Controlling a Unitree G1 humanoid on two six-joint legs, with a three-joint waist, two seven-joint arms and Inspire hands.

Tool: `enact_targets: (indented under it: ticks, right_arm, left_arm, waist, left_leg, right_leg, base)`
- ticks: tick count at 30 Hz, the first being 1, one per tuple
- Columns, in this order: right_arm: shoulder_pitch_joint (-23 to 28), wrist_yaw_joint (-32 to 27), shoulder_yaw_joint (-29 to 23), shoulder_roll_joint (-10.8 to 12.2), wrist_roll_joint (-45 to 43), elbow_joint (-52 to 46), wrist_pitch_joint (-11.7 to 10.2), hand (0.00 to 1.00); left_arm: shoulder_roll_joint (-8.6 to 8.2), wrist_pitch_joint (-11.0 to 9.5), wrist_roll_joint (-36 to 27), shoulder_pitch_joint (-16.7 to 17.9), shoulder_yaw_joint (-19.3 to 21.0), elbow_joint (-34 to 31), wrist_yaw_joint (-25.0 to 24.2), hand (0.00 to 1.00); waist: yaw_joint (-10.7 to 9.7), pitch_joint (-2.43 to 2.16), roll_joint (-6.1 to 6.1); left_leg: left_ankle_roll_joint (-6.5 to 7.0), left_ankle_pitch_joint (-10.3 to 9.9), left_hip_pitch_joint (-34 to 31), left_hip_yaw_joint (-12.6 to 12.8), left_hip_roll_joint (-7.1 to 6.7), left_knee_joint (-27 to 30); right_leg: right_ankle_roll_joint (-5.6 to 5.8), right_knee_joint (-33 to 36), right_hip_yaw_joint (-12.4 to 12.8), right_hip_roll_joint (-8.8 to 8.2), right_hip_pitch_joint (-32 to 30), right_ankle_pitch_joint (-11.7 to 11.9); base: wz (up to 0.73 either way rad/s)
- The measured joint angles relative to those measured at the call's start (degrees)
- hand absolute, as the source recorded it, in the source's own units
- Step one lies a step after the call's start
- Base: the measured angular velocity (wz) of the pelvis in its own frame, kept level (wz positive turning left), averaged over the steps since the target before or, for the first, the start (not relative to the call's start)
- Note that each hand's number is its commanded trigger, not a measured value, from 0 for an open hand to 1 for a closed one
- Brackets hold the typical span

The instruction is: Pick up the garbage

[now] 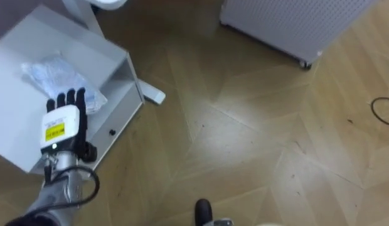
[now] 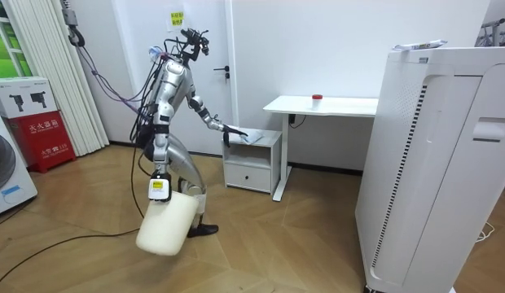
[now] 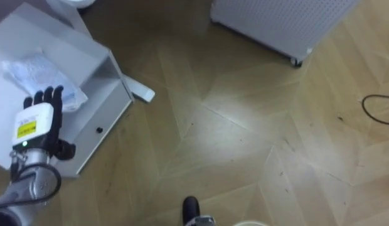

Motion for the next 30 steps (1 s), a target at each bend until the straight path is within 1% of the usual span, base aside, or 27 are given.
enact_targets:
  ticks: [3,6,7,8,9,10,13,16,18,20,23,30]
  right_arm:
    - [0.0,0.3,0.0,0.0,0.0,-0.7,0.4,1.0]
    - [0.5,0.9,0.0,0.0,0.1,-1.5,0.4,1.0]
    - [0.5,1.1,0.0,0.0,0.2,-1.6,0.4,1.0]
    - [0.5,1.4,-0.1,0.0,0.3,-1.8,0.4,1.0]
    - [0.6,1.5,0.0,0.0,0.4,-2.2,0.4,1.0]
    - [0.7,1.5,0.0,0.0,0.5,-2.5,0.4,1.0]
    - [1.0,1.5,0.0,0.0,0.7,-2.8,0.4,1.0]
    - [1.1,1.9,0.0,0.0,0.6,-2.9,0.5,1.0]
    - [1.3,1.5,-0.1,-0.1,0.6,-4.5,0.9,1.0]
    - [1.6,1.4,-0.2,-0.2,0.6,-5.0,1.0,1.0]
    - [1.7,1.5,-0.2,-0.2,0.6,-5.0,1.3,1.0]
    - [1.7,2.0,-0.1,-0.2,0.6,-5.0,1.6,1.0]
  left_arm:
    - [0.16,0.1,0.0,-0.2,0.0,1.1,0.0,0.0]
    - [0.7,0.9,-0.3,-0.2,-1.0,2.2,0.0,0.0]
    - [0.86,0.9,-0.7,-0.2,-1.0,2.5,0.0,0.1]
    - [1.4,1.2,-1.0,-0.2,-1.0,2.8,0.0,0.56]
    - [1.97,1.4,-1.0,-0.3,-1.0,2.8,0.0,0.93]
    - [2.15,1.4,-1.0,-0.3,-1.0,2.8,0.0,1.0]
    - [2.25,1.9,-1.0,-0.7,-1.0,2.8,0.0,1.0]
    - [2.45,2.3,-1.0,-1.9,-1.0,2.7,2.4,1.0]
    - [3.5,2.4,-1.0,-2.9,-1.0,2.7,2.9,1.0]
    - [3.87,2.7,-1.0,-3.3,-1.0,2.7,2.8,1.0]
    - [3.81,3.4,-1.0,-3.4,-1.0,2.7,2.6,1.0]
    - [3.8,3.7,-1.0,-3.4,-1.0,2.7,2.4,1.0]
  waist:
    - [0.1,-0.01,0.0]
    - [-0.6,-0.05,-0.07]
    - [-0.7,-0.06,-0.07]
    - [-1.1,-0.08,-0.09]
    - [-1.5,-0.09,-0.11]
    - [-1.5,-0.09,-0.11]
    - [-1.5,-0.1,-0.08]
    - [-1.4,-0.13,-0.03]
    - [-1.4,-0.18,0.03]
    - [-1.4,-0.2,0.06]
    - [-1.4,-0.2,0.06]
    - [-1.3,-0.2,0.06]
  left_leg:
    - [0.15,-0.7,-2.2,-0.1,0.58,2.4]
    - [0.3,-1.0,-3.5,-0.3,0.56,3.8]
    - [0.33,-1.0,-3.8,-0.3,0.58,4.1]
    - [0.37,-1.1,-4.5,-0.5,0.59,4.6]
    - [0.4,-1.1,-5.3,-0.9,0.59,5.3]
    - [0.39,-1.1,-5.7,-0.9,0.58,5.4]
    - [0.42,-1.3,-7.1,-1.0,0.61,6.6]
    - [0.54,-1.4,-7.8,-1.1,0.58,7.4]
    - [0.55,-1.4,-7.9,-1.2,0.58,7.7]
    - [0.54,-1.4,-7.8,-1.2,0.56,7.8]
    - [0.53,-1.4,-7.9,-1.2,0.57,7.9]
    - [0.55,-1.4,-7.9,-1.1,0.59,7.9]
  right_leg:
    - [-0.07,1.7,0.0,0.07,-1.9,-0.2]
    - [-0.21,3.1,-0.6,-0.35,-3.0,-0.6]
    - [-0.19,3.2,-0.6,-0.37,-3.3,-0.6]
    - [-0.03,3.5,-0.7,-0.53,-3.8,-0.7]
    - [-0.03,4.1,-0.7,-0.57,-4.6,-0.7]
    - [-0.02,4.2,-0.7,-0.59,-4.9,-0.7]
    - [-0.3,5.3,-0.7,-0.57,-6.2,-0.7]
    - [-0.3,6.0,-0.7,-0.56,-6.8,-0.8]
    - [-0.23,6.1,-0.6,-0.63,-6.8,-0.7]
    - [-0.24,6.2,-0.6,-0.68,-6.8,-0.7]
    - [-0.33,6.3,-0.7,-0.63,-6.8,-0.6]
    - [-0.34,6.2,-0.7,-0.62,-6.8,-0.6]
  base:
    - [-0.04]
    - [0.04]
    - [0.05]
    - [0.0]
    - [0.0]
    - [0.0]
    - [0.0]
    - [0.01]
    - [0.0]
    - [0.0]
    - [0.0]
    - [0.0]
